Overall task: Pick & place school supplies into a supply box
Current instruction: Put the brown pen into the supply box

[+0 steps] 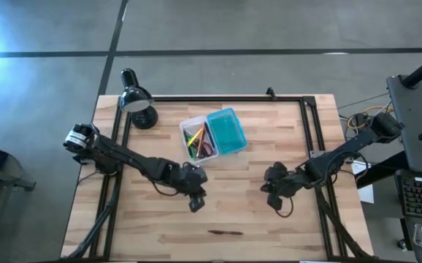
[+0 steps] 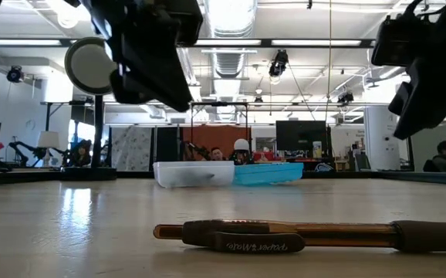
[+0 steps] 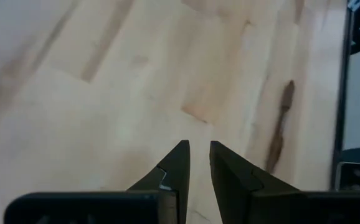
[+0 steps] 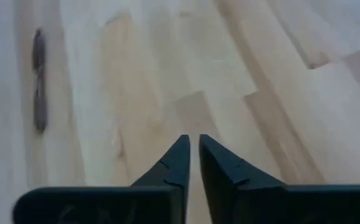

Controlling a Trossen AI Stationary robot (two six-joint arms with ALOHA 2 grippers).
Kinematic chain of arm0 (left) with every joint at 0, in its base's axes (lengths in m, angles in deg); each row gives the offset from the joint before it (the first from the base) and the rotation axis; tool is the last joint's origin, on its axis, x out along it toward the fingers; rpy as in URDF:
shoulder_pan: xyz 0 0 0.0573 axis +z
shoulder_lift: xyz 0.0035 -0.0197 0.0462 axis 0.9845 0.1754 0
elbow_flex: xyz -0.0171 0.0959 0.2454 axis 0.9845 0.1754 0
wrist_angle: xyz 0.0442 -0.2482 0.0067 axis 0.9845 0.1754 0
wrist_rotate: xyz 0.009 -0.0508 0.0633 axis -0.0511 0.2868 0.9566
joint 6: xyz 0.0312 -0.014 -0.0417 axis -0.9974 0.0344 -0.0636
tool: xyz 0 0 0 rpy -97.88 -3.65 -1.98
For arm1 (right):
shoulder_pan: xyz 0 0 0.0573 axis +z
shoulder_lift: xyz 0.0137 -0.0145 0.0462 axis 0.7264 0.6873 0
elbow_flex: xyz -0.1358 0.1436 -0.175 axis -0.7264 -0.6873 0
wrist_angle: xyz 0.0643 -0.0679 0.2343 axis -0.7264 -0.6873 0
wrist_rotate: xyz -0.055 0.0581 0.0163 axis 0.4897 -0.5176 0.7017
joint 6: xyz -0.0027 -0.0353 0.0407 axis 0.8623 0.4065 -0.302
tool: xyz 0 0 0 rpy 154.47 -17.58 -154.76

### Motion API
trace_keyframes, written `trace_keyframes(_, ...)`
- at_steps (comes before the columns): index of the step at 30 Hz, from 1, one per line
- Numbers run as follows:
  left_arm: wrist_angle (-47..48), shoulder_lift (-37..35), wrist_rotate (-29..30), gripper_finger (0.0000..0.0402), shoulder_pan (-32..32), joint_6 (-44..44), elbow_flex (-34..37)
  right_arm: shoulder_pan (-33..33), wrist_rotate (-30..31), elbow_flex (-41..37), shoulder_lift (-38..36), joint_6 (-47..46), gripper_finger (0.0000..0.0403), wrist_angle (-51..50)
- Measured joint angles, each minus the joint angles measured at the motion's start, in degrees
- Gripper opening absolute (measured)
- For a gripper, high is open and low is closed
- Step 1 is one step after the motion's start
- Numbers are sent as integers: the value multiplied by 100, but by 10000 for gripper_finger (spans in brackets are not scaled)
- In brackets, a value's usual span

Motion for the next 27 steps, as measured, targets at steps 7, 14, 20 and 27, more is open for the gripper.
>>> trace_keyframes(7, 29, 0, 639, 46, -707, 450, 4, 23, -548, 62, 17, 201, 105, 286)
trace_keyframes(14, 412, 3, 1057, 46, -1213, 262, 17, 123, -568, 415, 705, -87, 154, 973)
trace_keyframes(20, 445, 4, 1550, 46, -1650, 288, 16, 277, -909, 1176, 1736, -527, 144, 1111)
trace_keyframes(27, 703, 4, 1687, 46, -1989, 300, 17, 816, -728, 2340, 2875, -82, 133, 476)
